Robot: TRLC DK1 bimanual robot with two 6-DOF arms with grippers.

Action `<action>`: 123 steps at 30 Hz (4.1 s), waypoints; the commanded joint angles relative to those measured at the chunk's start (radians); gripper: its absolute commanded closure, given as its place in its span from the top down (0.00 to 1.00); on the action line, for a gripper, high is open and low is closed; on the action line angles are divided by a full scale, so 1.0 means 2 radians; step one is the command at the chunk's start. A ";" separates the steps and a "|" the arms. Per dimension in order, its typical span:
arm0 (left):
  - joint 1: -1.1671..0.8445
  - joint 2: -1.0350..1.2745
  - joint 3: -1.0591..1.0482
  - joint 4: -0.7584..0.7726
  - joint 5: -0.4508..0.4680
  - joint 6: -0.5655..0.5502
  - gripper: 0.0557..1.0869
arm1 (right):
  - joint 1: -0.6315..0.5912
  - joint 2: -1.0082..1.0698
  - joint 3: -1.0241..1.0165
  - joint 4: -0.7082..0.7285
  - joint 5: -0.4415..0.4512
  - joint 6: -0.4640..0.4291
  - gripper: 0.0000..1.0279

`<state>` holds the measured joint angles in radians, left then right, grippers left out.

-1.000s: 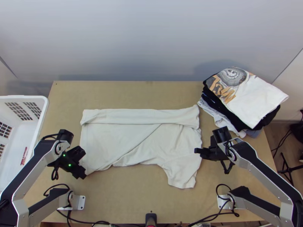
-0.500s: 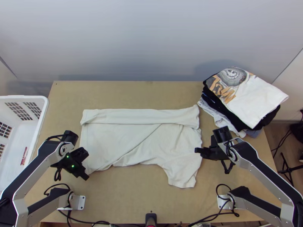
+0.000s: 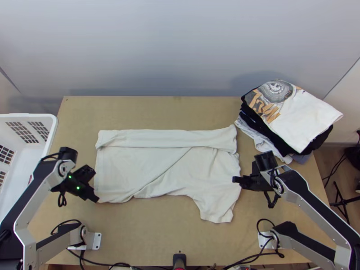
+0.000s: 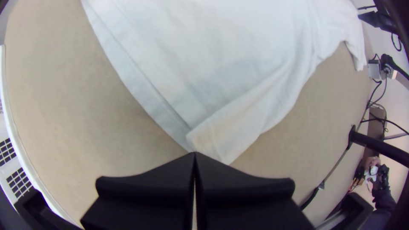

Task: Fold the t-shirt

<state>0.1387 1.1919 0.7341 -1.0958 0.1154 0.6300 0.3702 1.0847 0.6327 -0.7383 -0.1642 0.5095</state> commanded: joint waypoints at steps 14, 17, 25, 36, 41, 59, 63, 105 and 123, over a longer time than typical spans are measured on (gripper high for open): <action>0.069 0.022 0.072 0.019 0.040 -0.011 0.04 | -0.003 -0.035 0.032 -0.001 0.033 -0.026 0.03; 0.071 0.028 0.089 0.019 0.050 -0.020 0.04 | -0.003 -0.037 0.050 -0.001 0.036 -0.029 0.03; 0.086 0.046 0.124 0.019 0.060 -0.026 0.04 | -0.017 -0.035 0.080 -0.001 0.048 -0.051 0.03; 0.088 0.062 0.161 0.019 0.065 -0.033 0.04 | -0.029 -0.009 0.119 -0.001 0.049 -0.064 0.03; 0.085 0.081 0.197 0.019 0.076 -0.050 0.04 | -0.029 0.009 0.137 0.003 0.049 -0.065 0.03; 0.063 0.169 0.309 0.031 0.080 -0.087 0.04 | -0.054 0.130 0.224 0.075 0.050 -0.094 0.03; 0.061 0.194 0.335 0.036 0.080 -0.099 0.04 | -0.055 0.161 0.242 0.088 0.053 -0.097 0.03; 0.045 0.426 0.473 0.105 0.054 -0.149 0.04 | -0.007 0.343 0.345 0.141 0.121 -0.102 0.03; 0.040 0.424 0.469 0.119 0.042 -0.185 0.79 | -0.013 0.363 0.352 0.150 0.175 -0.104 0.75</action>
<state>0.2157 2.0666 1.6787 -0.8639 0.2195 0.2867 0.3489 1.8091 1.3369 -0.4488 0.1555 0.3046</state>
